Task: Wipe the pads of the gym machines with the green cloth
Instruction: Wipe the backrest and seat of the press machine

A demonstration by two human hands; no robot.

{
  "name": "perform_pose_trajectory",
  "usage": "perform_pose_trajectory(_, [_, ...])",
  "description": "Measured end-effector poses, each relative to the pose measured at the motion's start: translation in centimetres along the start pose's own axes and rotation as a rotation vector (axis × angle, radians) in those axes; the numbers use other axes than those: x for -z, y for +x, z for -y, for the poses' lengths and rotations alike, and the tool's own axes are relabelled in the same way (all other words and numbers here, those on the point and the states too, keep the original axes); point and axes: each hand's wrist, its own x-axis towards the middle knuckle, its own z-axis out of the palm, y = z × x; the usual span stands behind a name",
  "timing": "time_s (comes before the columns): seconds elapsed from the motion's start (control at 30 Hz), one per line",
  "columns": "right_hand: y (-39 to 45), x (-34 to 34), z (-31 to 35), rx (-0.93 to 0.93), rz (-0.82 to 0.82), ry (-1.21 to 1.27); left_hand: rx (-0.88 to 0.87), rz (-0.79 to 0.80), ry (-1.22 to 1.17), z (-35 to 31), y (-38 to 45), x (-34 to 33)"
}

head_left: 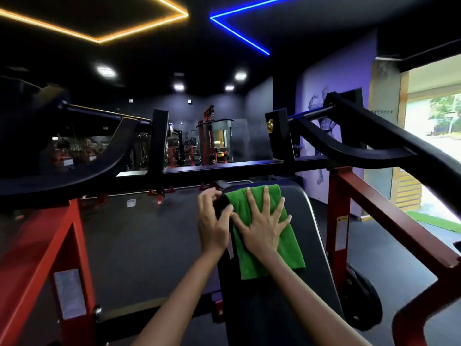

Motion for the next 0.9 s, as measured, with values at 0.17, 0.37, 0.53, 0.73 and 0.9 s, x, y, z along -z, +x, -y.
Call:
perform_pose_trajectory(0.17, [0.3,-0.6,-1.1,0.156,-0.108,-0.098,0.078,-0.016,0.049,1.3,0.6,-3.0])
perform_pose_trajectory(0.37, [4.0,0.7,-1.3,0.019,-0.162,-0.027,0.050,-0.036,-0.063,2.3,0.7,-2.5])
perform_pose_trajectory(0.53, [3.4,0.0,-0.5,0.249,-0.128,-0.098,0.022,-0.017,-0.165,2.6,0.8,-2.4])
perform_pose_trajectory(0.73, [6.1,2.4,-4.7,-0.082,-0.134,0.000,0.042,-0.009,-0.181,2.3,0.7,-2.3])
perform_pose_trajectory(0.9, [3.3,0.2,1.0,0.302,-0.157,-0.104,0.054,-0.051,-0.214,2.1,0.7,-2.3])
